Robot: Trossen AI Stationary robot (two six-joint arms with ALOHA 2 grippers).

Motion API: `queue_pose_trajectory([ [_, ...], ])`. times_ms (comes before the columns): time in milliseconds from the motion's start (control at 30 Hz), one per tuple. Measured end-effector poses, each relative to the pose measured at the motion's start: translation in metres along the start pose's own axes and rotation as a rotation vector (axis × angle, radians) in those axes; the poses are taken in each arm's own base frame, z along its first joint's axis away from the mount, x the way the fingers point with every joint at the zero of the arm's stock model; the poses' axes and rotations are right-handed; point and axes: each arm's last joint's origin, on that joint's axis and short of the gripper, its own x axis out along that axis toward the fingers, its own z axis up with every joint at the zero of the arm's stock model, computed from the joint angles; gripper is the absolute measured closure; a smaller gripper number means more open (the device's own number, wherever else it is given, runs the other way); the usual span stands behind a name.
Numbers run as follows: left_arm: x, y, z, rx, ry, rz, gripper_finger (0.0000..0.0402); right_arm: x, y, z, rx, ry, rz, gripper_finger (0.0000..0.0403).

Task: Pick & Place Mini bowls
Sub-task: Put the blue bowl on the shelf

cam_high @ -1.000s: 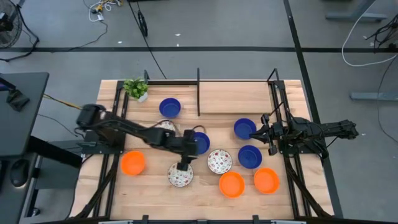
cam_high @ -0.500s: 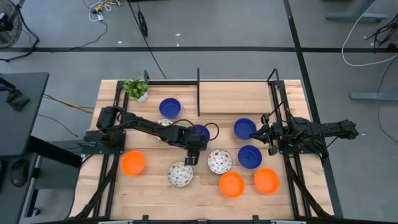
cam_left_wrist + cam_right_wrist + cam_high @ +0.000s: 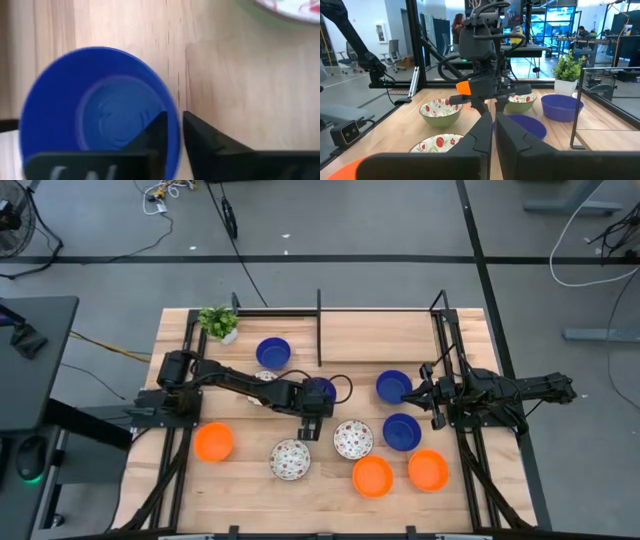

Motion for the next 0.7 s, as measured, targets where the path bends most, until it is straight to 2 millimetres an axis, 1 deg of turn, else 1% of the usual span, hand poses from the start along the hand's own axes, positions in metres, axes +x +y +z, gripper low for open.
queue_pose_trajectory([
  [67,0.0,0.0,0.0,0.004,-0.002,-0.001,0.0382,0.0,0.0,0.0,0.0,0.0,0.0,0.0376],
  [100,0.0,0.0,0.001,0.009,-0.006,0.0,0.039,0.0,0.0,0.0,0.0,0.0,0.0,0.0376],
  [200,-0.004,-0.001,0.004,0.037,-0.002,-0.02,0.0392,0.0,0.0,0.0,0.0,0.0,0.0,0.0376],
  [300,-0.02,0.002,0.023,0.058,-0.033,-0.067,0.0395,0.0,0.0,0.0,0.0,0.0,0.0,0.0376],
  [400,-0.042,0.016,0.049,0.093,-0.104,-0.059,0.0396,0.0,0.0,0.0,0.0,0.0,0.0,0.0376],
  [467,-0.056,0.033,0.066,0.108,-0.18,-0.037,0.0397,0.0,0.0,0.0,0.0,0.0,0.0,0.0376],
  [533,-0.069,0.059,0.08,0.108,-0.25,-0.018,0.0397,0.0,0.0,0.0,0.0,0.0,0.0,0.0376],
  [567,-0.072,0.073,0.085,0.099,-0.281,-0.006,0.0398,0.0,0.0,0.0,0.0,0.0,0.0,0.0376],
  [633,-0.073,0.101,0.092,0.079,-0.341,0.015,0.0398,0.0,0.0,0.0,0.0,0.0,0.0,0.0376],
  [700,-0.066,0.127,0.097,0.052,-0.388,0.033,0.0398,0.0,0.0,0.0,0.0,0.0,0.0,0.0376],
])
